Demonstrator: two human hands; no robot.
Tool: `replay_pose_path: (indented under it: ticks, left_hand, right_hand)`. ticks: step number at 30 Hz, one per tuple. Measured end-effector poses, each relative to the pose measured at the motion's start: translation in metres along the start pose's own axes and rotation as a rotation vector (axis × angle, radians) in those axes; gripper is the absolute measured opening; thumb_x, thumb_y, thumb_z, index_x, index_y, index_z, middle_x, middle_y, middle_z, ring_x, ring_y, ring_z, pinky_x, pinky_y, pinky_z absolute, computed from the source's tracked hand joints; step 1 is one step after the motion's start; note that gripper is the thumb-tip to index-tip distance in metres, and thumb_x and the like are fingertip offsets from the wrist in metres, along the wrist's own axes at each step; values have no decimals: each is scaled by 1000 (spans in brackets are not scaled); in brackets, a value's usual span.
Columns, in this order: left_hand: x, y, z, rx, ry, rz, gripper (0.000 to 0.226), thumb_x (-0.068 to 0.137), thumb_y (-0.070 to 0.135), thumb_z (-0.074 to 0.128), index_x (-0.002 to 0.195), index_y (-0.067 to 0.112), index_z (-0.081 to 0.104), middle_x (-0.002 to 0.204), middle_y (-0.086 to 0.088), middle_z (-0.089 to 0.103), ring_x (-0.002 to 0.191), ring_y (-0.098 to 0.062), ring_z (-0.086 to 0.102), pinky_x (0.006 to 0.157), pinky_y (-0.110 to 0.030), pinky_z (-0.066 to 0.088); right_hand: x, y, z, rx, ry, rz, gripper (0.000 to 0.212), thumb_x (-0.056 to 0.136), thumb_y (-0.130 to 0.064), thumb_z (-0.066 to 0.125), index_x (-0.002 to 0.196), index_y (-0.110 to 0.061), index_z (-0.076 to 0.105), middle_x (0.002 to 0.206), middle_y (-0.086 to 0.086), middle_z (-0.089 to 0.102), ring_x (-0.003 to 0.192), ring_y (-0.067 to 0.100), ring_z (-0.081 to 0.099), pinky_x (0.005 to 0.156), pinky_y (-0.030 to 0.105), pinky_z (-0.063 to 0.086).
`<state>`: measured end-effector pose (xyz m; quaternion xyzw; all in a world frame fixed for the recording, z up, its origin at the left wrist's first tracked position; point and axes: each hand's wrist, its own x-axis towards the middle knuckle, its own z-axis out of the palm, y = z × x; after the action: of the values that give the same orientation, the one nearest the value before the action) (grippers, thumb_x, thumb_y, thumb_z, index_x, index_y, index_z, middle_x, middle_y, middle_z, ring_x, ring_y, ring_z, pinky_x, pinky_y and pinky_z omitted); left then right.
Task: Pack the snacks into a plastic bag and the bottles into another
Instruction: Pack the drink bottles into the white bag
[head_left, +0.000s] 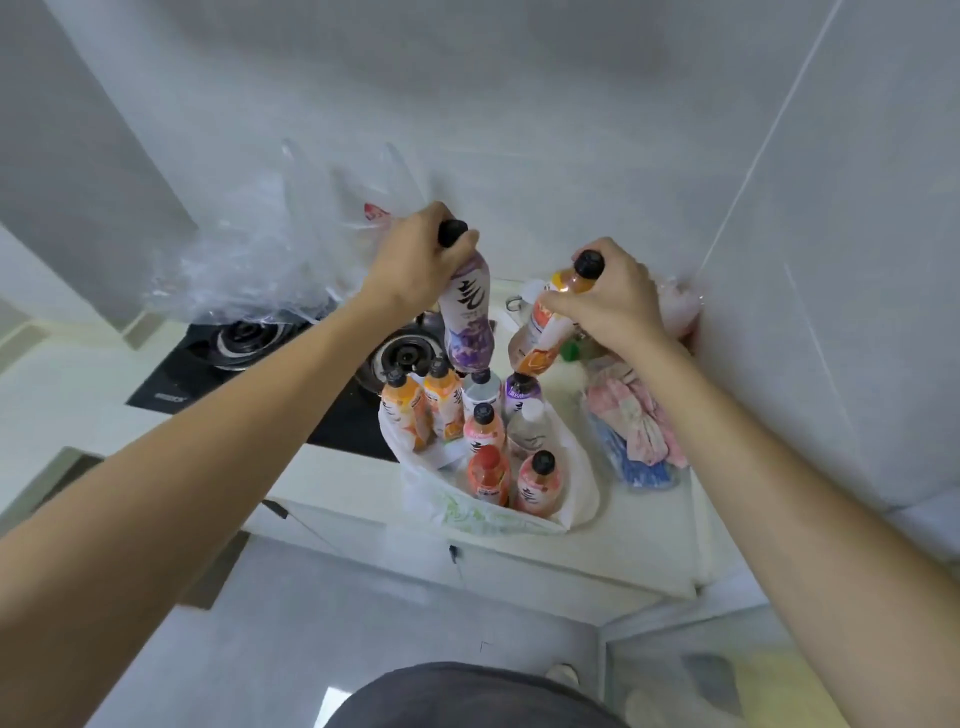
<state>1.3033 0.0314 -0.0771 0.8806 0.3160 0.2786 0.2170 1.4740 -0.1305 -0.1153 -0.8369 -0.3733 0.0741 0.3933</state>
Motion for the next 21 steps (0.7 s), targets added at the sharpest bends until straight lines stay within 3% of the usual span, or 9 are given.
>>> replay_pose_path:
  ticks: [5, 9, 14, 16, 19, 21]
  left_hand:
    - [-35, -32, -36, -30, -19, 2, 32, 100, 37, 58, 100, 5, 59, 86, -6, 63, 74, -19, 60, 51, -18, 37]
    - [-64, -60, -53, -47, -63, -15, 32, 99, 37, 59, 98, 5, 59, 84, -7, 65, 72, -19, 62, 52, -23, 40]
    - [-86, -91, -54, -77, -165, -33, 35, 97, 39, 58, 101, 5, 58, 89, -15, 69, 74, -31, 68, 64, -46, 58]
    - [-91, -101, -46, -40, -210, -21, 35, 98, 39, 58, 105, 5, 59, 92, -13, 69, 77, -31, 67, 66, -44, 56]
    - [-95, -111, -25, 46, -266, 34, 32, 99, 41, 57, 98, 10, 52, 89, -10, 63, 81, -31, 62, 65, -37, 44]
    - [-96, -118, -11, 104, -319, 33, 35, 100, 43, 55, 105, 9, 53, 95, -13, 65, 84, -32, 60, 66, -38, 43]
  right_hand:
    - [-33, -45, 24, -24, -14, -1, 52, 56, -58, 80, 94, -28, 60, 92, -6, 67, 86, 18, 65, 77, 40, 58]
    - [-69, -71, 47, -28, -40, 44, 48, 54, -53, 80, 89, -25, 62, 87, -8, 70, 81, 16, 68, 76, 41, 60]
    - [-111, -82, 78, -37, -71, 34, 51, 56, -48, 80, 96, -21, 66, 89, -2, 72, 84, 18, 68, 79, 45, 60]
    - [-121, -84, 92, -80, -102, 29, 57, 60, -49, 80, 107, -19, 66, 94, 0, 71, 87, 22, 67, 79, 42, 59]
    - [-129, -76, 114, -154, -153, 13, 43, 64, -50, 80, 93, -24, 62, 83, -8, 66, 81, 19, 65, 70, 37, 54]
    - [-130, -69, 129, -207, -198, -6, 40, 68, -48, 80, 92, -25, 58, 83, -10, 65, 81, 20, 64, 69, 37, 53]
